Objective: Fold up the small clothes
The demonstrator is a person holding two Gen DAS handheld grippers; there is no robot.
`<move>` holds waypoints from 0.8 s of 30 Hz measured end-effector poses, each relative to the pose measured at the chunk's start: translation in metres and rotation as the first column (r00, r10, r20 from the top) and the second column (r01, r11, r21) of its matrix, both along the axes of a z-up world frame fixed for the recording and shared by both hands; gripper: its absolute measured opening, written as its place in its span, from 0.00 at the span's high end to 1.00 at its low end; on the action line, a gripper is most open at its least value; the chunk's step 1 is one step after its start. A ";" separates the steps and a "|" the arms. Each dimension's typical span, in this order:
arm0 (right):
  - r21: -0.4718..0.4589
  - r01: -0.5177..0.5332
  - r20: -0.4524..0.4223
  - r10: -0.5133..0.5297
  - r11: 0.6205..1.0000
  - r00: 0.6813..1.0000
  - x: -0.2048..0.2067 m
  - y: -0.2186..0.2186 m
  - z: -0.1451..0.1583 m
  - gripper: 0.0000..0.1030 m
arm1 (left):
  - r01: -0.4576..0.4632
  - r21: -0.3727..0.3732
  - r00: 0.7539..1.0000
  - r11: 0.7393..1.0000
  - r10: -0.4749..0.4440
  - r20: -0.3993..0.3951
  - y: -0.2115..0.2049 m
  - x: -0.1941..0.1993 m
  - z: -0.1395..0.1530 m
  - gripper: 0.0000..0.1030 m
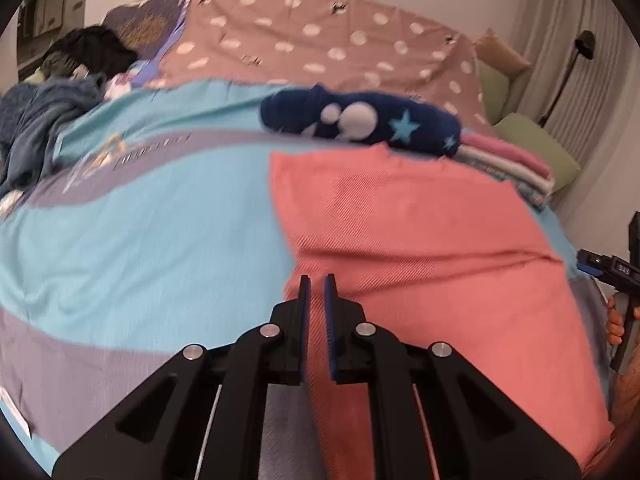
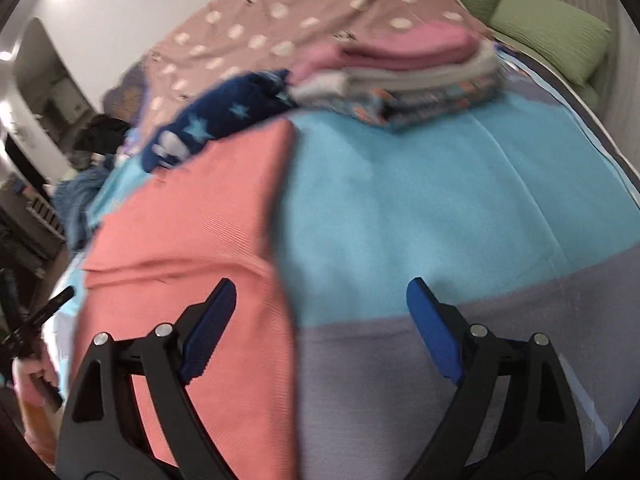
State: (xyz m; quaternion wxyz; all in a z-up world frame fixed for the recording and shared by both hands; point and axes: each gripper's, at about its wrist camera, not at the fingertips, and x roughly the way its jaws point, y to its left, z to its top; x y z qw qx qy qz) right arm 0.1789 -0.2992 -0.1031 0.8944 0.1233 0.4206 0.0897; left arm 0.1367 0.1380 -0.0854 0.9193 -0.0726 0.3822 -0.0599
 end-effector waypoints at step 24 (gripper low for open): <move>-0.004 -0.039 -0.015 0.039 0.999 0.999 0.055 0.024 -0.009 0.70 | 0.030 0.089 0.999 0.996 -0.028 -0.034 -0.025 0.009 -0.020 0.64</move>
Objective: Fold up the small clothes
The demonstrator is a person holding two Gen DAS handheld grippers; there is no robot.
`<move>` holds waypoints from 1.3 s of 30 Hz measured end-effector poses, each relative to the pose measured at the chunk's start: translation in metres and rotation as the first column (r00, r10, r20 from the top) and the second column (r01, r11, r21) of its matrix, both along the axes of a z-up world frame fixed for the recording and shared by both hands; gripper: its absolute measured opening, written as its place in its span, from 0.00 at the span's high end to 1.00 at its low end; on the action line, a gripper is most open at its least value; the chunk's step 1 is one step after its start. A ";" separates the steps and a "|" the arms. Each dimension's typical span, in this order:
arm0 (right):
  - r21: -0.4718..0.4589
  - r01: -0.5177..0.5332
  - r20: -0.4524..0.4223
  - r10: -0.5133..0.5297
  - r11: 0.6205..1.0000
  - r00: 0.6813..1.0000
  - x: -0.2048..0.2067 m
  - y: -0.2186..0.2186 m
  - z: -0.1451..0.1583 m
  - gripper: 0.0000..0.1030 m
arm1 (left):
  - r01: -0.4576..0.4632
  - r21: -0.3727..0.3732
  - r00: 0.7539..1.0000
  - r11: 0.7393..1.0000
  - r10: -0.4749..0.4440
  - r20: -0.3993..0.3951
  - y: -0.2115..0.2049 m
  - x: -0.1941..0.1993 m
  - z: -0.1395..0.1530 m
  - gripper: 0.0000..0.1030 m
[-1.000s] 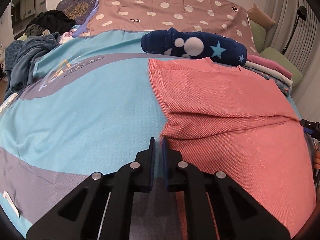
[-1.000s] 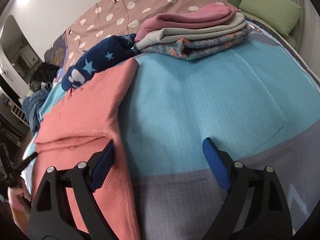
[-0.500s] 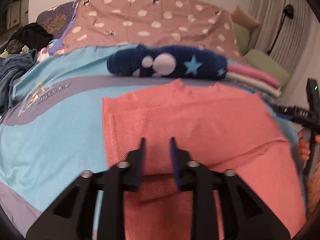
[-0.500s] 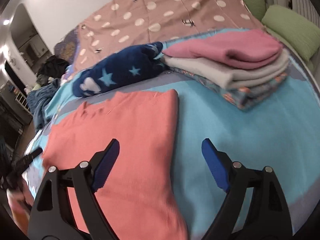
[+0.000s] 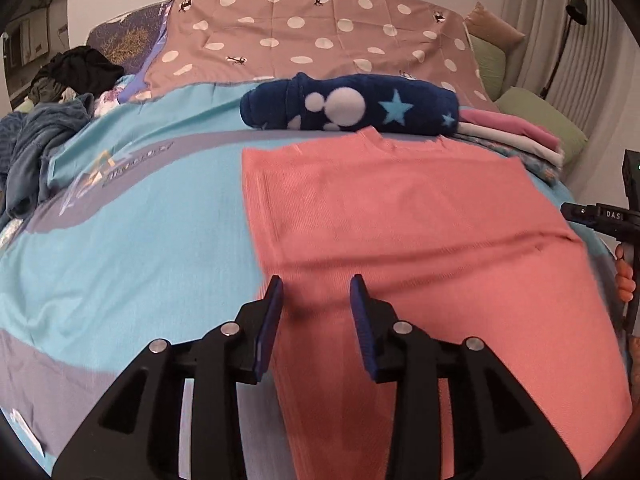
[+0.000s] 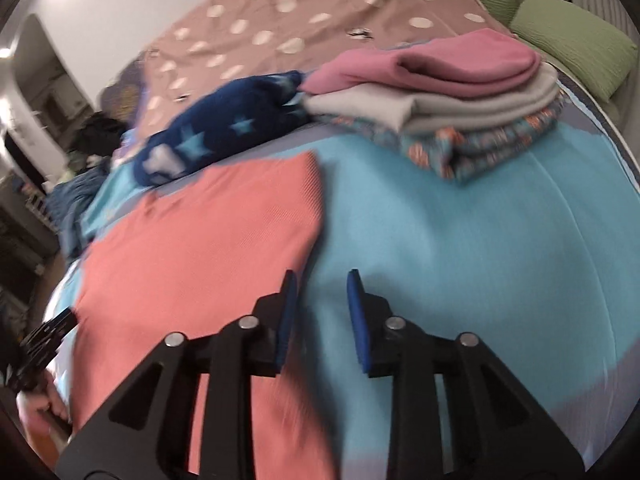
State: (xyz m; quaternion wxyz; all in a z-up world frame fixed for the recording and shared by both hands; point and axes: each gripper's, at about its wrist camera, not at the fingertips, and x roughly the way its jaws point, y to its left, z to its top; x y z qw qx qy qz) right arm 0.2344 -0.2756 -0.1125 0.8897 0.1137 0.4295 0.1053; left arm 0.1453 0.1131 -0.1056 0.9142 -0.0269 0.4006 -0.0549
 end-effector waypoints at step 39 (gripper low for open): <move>0.231 -0.102 -0.015 0.109 0.968 0.994 -0.306 -0.045 -0.018 0.37 | 0.113 -0.333 0.985 0.936 -0.148 -0.083 -0.010 -0.247 -0.027 0.97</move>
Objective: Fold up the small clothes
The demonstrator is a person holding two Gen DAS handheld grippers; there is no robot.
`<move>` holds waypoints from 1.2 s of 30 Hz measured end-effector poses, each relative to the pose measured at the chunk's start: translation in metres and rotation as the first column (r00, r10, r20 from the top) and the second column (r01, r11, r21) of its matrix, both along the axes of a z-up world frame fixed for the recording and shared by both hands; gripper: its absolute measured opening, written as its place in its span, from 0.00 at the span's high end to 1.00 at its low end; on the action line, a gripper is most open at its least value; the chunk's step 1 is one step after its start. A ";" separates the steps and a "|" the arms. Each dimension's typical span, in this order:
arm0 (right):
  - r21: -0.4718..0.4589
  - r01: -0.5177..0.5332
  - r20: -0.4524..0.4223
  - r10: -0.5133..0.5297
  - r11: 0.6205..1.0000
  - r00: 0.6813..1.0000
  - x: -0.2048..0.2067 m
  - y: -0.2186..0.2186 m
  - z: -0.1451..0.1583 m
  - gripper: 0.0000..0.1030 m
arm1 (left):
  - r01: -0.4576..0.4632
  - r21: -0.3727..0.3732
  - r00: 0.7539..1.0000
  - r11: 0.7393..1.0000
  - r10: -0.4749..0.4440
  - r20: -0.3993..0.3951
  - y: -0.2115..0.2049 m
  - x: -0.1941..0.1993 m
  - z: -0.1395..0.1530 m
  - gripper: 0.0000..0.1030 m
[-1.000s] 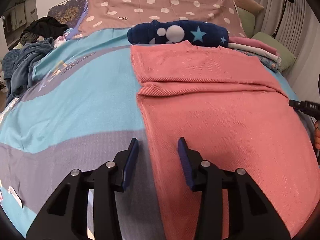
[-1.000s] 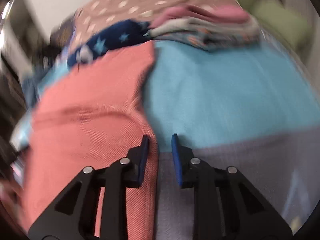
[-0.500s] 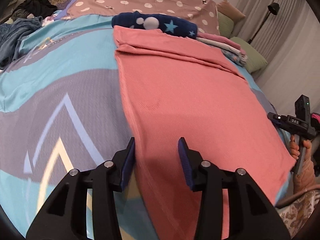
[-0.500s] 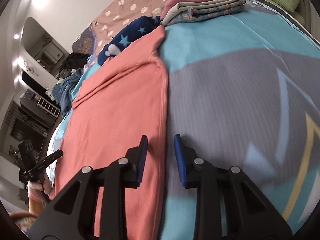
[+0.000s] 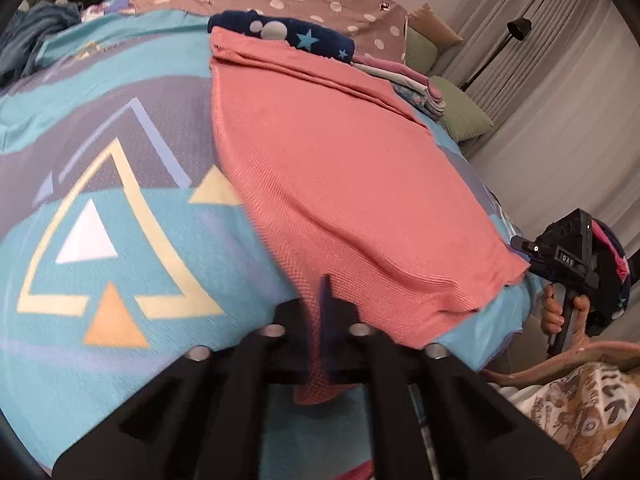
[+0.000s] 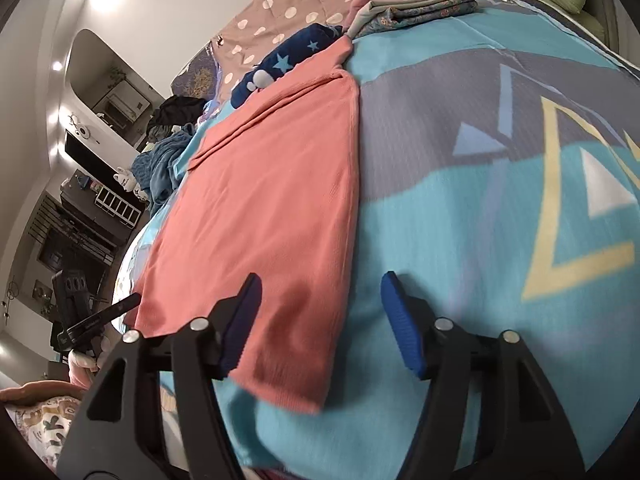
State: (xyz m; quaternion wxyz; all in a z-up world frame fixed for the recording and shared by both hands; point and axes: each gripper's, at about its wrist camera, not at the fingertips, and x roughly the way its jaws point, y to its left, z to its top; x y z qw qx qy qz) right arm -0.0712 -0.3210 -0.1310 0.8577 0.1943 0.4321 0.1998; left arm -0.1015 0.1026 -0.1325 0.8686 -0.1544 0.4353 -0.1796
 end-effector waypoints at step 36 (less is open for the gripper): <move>0.241 0.054 -0.134 -0.021 0.969 0.991 -0.006 -0.014 -0.006 0.68 | -0.084 -0.163 0.996 0.983 0.089 0.021 0.037 -0.030 0.000 0.97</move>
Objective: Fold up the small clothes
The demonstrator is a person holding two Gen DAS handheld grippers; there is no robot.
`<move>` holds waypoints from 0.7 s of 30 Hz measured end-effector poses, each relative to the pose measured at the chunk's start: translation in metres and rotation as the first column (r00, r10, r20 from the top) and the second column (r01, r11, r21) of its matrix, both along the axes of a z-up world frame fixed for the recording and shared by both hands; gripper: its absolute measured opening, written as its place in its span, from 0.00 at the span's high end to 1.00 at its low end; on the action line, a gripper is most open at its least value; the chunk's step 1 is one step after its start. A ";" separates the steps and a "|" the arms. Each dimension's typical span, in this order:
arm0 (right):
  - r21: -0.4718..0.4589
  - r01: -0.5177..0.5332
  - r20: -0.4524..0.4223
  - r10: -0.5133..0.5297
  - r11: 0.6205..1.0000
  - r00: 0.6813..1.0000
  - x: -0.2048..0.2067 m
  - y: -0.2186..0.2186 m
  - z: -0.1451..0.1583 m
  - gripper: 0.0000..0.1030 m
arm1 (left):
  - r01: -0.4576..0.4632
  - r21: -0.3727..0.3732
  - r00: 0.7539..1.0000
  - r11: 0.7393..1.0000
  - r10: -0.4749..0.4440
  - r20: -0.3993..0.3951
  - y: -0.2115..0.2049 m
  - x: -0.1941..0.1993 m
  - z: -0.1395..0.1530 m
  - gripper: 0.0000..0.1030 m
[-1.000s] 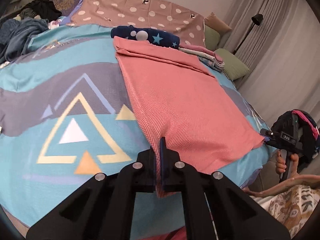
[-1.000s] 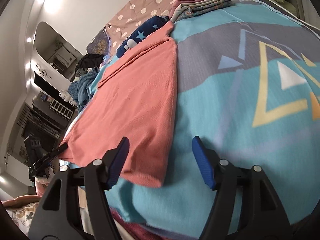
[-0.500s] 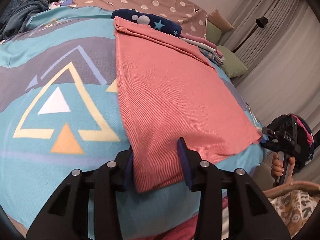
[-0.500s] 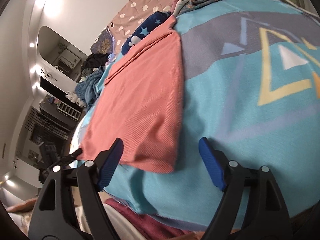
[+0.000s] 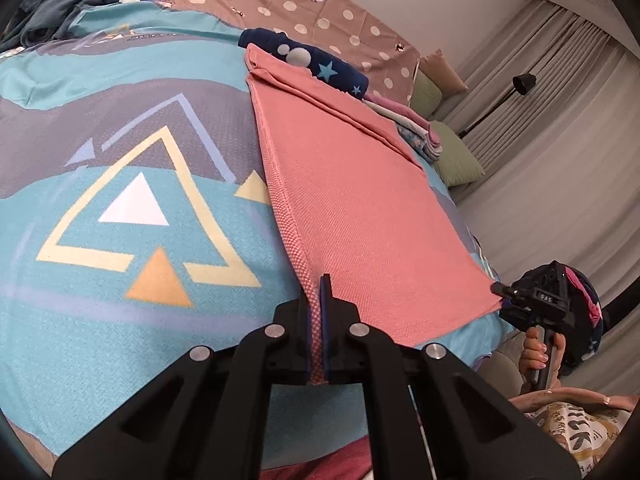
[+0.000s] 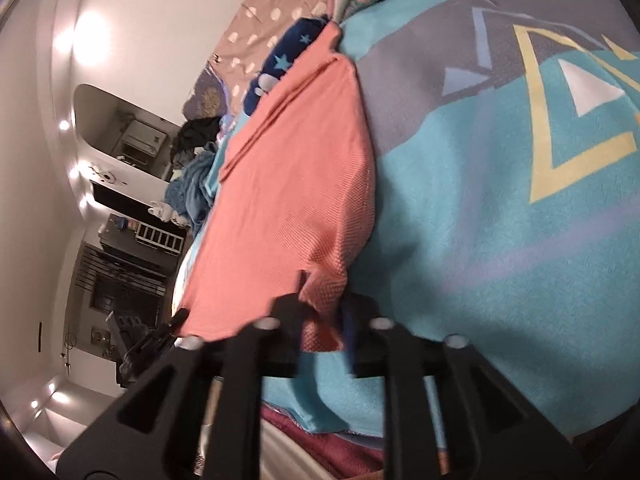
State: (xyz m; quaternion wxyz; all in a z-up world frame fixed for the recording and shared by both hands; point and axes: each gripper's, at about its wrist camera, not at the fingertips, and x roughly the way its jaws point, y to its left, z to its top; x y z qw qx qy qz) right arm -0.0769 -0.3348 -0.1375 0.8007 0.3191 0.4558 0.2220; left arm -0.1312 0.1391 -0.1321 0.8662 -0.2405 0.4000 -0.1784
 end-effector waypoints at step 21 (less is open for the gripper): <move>0.059 -0.007 0.315 -0.012 0.998 0.949 -0.028 0.005 0.106 0.96 | 0.079 -0.097 0.948 0.992 -0.045 0.316 0.002 -0.043 0.113 0.97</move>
